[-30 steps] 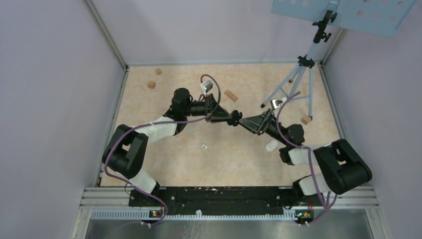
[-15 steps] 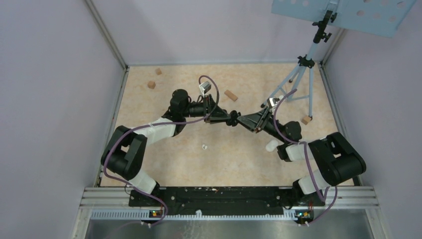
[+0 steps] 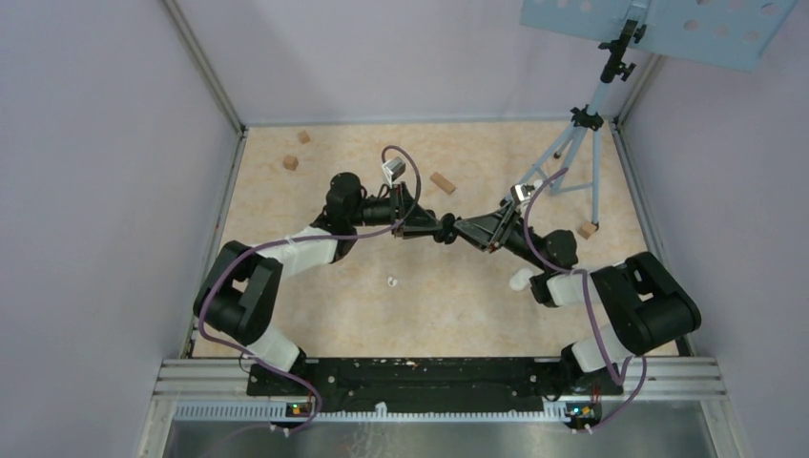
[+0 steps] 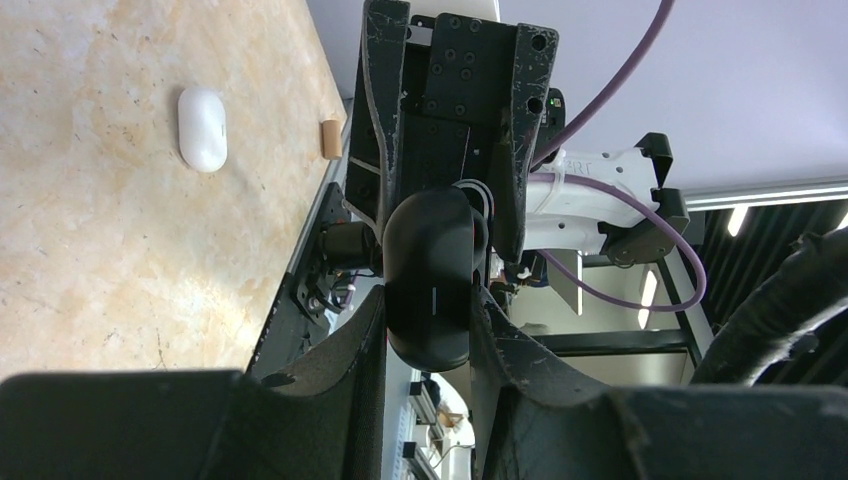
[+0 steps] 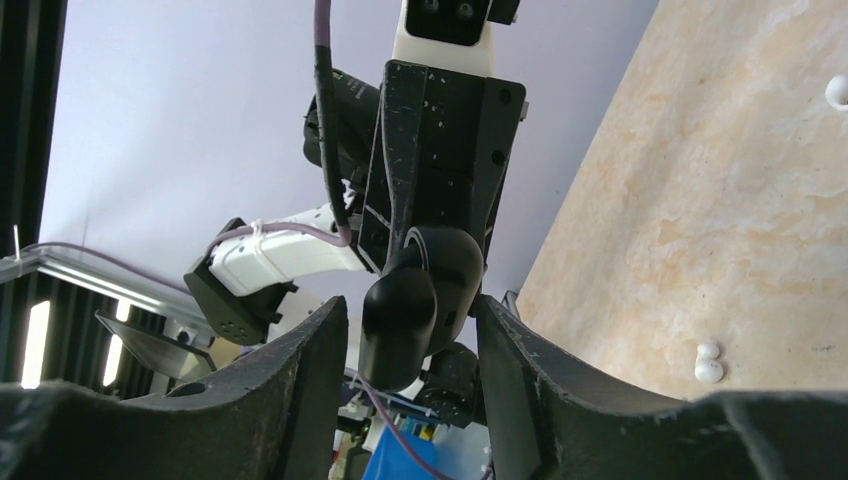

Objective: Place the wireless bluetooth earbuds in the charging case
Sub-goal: Pass from the left arm to the right

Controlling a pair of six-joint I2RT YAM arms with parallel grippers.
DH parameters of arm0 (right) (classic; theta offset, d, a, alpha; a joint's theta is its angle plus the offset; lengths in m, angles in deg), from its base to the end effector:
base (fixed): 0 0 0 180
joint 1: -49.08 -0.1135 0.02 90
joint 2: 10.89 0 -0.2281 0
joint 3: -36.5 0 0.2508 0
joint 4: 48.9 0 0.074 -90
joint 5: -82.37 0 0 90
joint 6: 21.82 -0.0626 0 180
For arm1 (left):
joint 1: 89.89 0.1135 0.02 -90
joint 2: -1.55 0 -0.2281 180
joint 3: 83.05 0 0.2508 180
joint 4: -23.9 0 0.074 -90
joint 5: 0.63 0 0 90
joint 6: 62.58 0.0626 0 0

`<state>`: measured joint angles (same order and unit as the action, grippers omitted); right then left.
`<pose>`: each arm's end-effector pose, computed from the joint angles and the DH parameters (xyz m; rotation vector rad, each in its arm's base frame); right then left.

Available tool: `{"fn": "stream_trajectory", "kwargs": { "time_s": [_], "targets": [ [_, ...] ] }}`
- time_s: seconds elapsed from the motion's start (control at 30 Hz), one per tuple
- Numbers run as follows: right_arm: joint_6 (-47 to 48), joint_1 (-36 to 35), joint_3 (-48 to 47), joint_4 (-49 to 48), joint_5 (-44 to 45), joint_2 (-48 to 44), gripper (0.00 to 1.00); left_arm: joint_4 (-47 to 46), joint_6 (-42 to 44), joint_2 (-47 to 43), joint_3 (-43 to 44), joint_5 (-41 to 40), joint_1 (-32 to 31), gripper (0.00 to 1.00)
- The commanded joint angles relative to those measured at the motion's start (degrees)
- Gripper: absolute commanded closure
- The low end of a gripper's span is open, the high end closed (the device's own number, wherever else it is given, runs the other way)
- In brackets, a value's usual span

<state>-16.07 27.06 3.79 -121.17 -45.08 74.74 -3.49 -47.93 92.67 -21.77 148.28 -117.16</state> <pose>0.2365 0.1367 0.1818 0.1548 1.5918 1.9222 0.2850 -0.2072 0.2122 0.1613 2.1077 -2.0467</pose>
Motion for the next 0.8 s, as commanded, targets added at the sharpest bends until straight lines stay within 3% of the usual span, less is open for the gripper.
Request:
{"fn": "stream_trajectory", "kwargs": {
  "time_s": [0.0, 0.43, 0.67, 0.77],
  "targets": [
    [0.55, -0.5, -2.05, -12.68, -0.52, -0.13, 0.5, -4.69, -0.32, -2.68, -0.35, 0.8, -0.22, 0.96],
    [0.06, -1.49, -2.49, -12.66, -0.38, 0.74, 0.76, -4.09, 0.02, -3.14, -0.35, 0.59, -0.24, 0.92],
    [-1.77, -1.47, -1.62, -12.44, 0.38, 0.49, 0.97, 4.4, 6.25, -4.33, 0.95, -0.81, -0.02, 0.64],
    [-2.85, -1.41, -1.05, -10.95, 0.35, 0.95, 1.0, 11.44, 11.47, -5.49, 2.46, -1.41, 0.99, 0.5]
  ]
}}
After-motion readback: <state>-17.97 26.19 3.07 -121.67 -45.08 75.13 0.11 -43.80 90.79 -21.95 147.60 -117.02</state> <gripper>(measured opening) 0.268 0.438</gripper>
